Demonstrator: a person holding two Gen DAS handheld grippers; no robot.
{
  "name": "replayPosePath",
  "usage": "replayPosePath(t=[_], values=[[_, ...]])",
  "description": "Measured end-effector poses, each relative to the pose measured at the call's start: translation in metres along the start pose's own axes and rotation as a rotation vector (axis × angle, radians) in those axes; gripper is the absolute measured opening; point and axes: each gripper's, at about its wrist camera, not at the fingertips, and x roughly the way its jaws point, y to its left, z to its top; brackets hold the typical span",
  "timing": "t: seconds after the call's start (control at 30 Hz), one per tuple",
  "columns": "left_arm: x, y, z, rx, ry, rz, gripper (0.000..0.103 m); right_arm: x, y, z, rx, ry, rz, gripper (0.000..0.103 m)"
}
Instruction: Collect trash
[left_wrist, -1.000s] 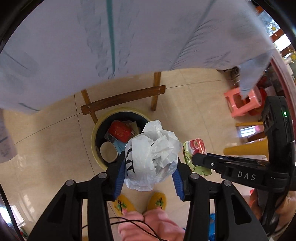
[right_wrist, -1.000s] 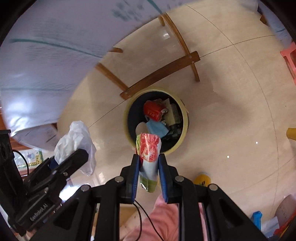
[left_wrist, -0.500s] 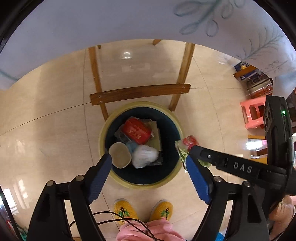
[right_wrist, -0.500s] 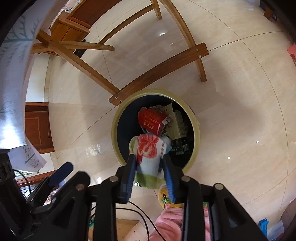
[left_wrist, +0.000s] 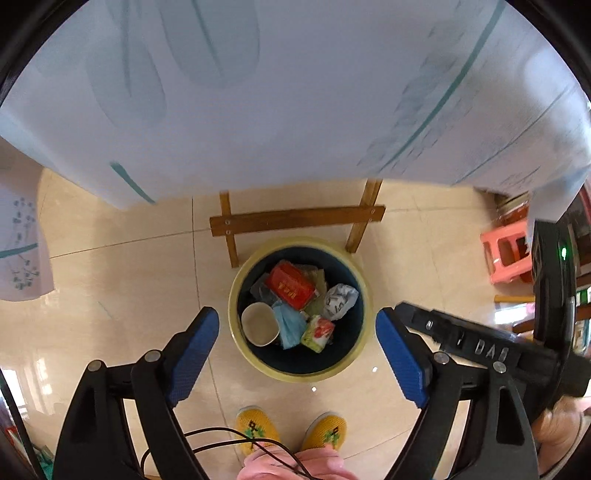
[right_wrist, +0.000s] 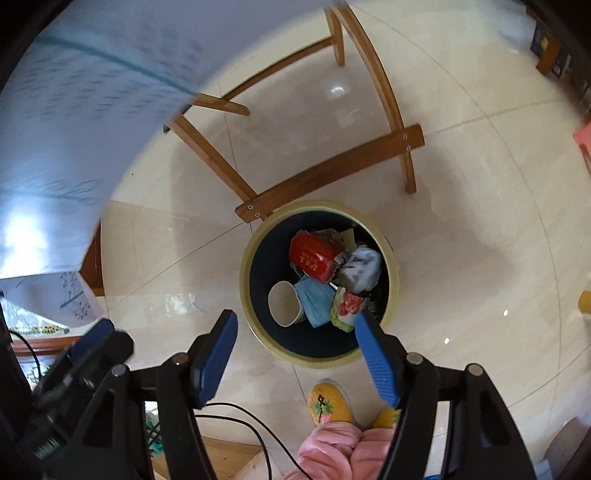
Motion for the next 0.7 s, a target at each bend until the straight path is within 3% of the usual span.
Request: replayPosePath(t=[0.33, 0.43, 0.7], values=[[-0.071, -0.016, 0.003, -0.043, -0.019, -0.014, 0.086, -0.071, 0.030, -0.015, -0.074, -0.077, -0.045, 0.076], [-0.097, -0.020, 0.002, -0.050, -0.012, 0.046, 0.086, -0.098, 0.043, -0.019, -0.093, -0.103, -0.045, 0.076], [-0.180, -0.024, -0.001, -0.070, -0.026, 0.081, 0.086, -0.184, 0.088, -0.036, -0.168, -0.172, -0.068, 0.076]])
